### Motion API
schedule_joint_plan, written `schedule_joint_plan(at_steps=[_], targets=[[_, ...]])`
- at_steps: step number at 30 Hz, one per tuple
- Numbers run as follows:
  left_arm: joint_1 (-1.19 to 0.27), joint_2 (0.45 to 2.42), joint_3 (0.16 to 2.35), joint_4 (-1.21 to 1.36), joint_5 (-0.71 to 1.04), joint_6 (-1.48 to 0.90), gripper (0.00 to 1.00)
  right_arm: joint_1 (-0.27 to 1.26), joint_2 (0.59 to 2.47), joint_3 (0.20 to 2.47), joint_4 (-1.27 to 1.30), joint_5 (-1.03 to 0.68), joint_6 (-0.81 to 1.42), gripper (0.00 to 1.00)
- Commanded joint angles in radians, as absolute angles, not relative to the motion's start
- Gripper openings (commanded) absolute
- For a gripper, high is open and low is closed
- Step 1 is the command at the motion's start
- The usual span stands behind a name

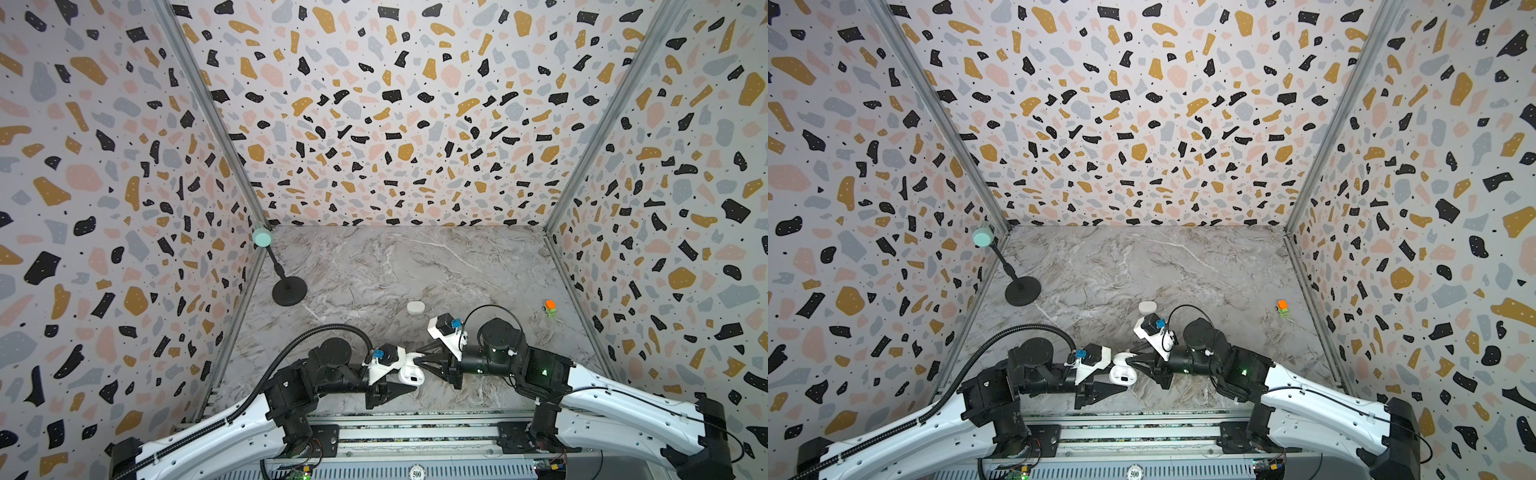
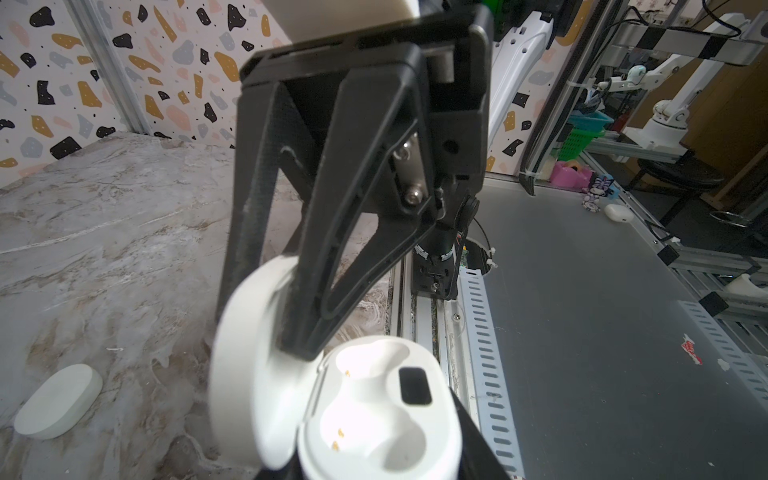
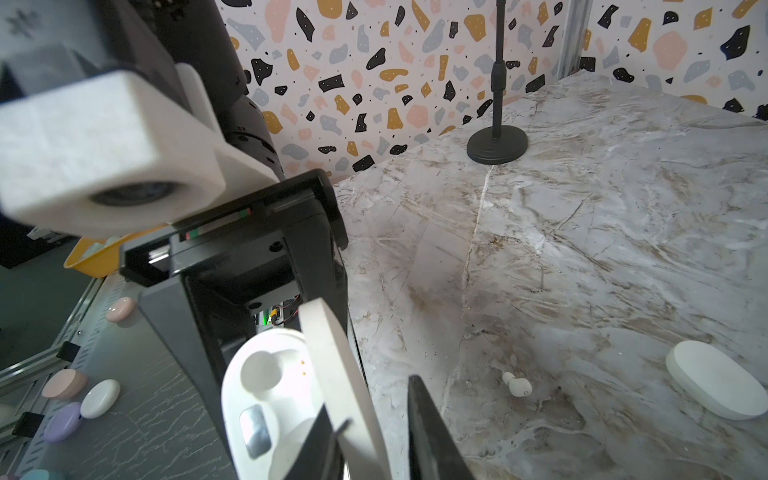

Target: Insert the wireless bluetooth earbuds into the charging case

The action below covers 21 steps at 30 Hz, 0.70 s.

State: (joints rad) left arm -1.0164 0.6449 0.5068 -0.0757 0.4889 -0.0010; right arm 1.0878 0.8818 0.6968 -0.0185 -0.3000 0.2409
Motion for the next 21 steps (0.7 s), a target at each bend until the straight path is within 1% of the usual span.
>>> schedule_joint_plan(at_steps=[1, 21], targets=[[-1.02, 0.632, 0.495, -0.02, 0.509, -0.009, 0.0, 1.087, 0.864, 0.73, 0.003, -0.29, 0.236, 0.25], [-1.02, 0.636, 0.493, -0.006, 0.501, -0.012, 0.0, 1.093, 0.854, 0.723, 0.014, -0.305, 0.231, 0.13]])
